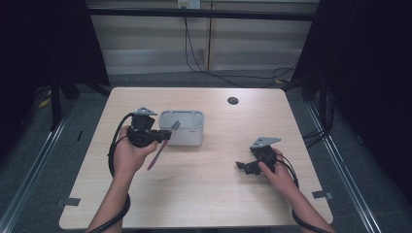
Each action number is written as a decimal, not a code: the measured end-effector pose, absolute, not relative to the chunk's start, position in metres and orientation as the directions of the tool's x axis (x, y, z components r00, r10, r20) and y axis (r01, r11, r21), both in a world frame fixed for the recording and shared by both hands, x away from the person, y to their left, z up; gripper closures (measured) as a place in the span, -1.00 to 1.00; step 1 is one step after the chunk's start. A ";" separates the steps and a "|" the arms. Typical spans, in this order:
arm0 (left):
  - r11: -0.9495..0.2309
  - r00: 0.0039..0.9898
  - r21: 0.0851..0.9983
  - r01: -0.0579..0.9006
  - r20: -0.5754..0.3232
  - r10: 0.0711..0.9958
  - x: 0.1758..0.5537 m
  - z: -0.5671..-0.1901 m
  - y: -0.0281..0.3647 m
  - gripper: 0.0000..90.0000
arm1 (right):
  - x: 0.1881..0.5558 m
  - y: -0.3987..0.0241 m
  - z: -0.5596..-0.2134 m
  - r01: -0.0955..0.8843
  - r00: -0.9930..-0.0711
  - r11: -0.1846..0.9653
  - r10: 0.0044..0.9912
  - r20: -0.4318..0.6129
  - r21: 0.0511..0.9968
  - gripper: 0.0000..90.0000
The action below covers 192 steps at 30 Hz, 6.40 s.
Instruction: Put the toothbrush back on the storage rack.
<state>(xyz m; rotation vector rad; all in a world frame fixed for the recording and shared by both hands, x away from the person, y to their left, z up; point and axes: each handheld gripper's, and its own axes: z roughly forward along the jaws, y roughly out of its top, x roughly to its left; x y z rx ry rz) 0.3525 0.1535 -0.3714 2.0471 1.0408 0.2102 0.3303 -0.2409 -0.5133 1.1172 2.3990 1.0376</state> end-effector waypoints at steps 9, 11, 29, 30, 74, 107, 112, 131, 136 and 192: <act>-0.272 0.621 0.773 0.573 -0.193 0.760 0.354 -0.361 0.157 0.85 | 0.330 -0.241 -0.513 0.541 -0.653 0.437 0.756 0.032 0.718 -0.75; -0.264 0.617 0.780 0.567 -0.190 0.764 0.354 -0.360 0.158 0.85 | 0.330 -0.241 -0.513 0.541 -0.654 0.437 0.756 0.032 0.718 -0.75; -0.154 0.590 0.849 0.505 -0.210 0.780 0.359 -0.345 0.161 0.85 | 0.330 -0.241 -0.513 0.541 -0.654 0.437 0.756 0.032 0.718 -0.75; -0.148 0.589 0.851 0.504 -0.212 0.780 0.359 -0.344 0.161 0.85 | 0.330 -0.241 -0.513 0.541 -0.654 0.437 0.756 0.032 0.718 -0.75; -0.001 0.537 0.926 0.378 -0.219 0.815 0.382 -0.311 0.158 0.85 | 0.331 -0.241 -0.513 0.538 -0.655 0.439 0.755 0.029 0.720 -0.75; 0.042 0.534 0.944 0.327 -0.222 0.816 0.402 -0.301 0.152 0.85 | 0.330 -0.241 -0.513 0.536 -0.657 0.439 0.753 0.029 0.721 -0.75; 0.042 0.533 0.944 0.328 -0.221 0.816 0.405 -0.302 0.149 0.85 | 0.330 -0.241 -0.513 0.536 -0.657 0.439 0.753 0.029 0.721 -0.75; 0.049 0.521 0.942 0.333 -0.227 0.823 0.421 -0.317 0.147 0.84 | 0.330 -0.241 -0.513 0.537 -0.657 0.438 0.753 0.032 0.721 -0.75; 0.063 0.515 0.937 0.343 -0.244 0.822 0.424 -0.323 0.147 0.84 | 0.330 -0.241 -0.513 0.537 -0.657 0.437 0.754 0.032 0.721 -0.75; 0.098 0.449 0.917 0.387 -0.280 0.848 0.422 -0.373 0.155 0.83 | 0.330 -0.241 -0.513 0.536 -0.659 0.441 0.752 0.030 0.720 -0.75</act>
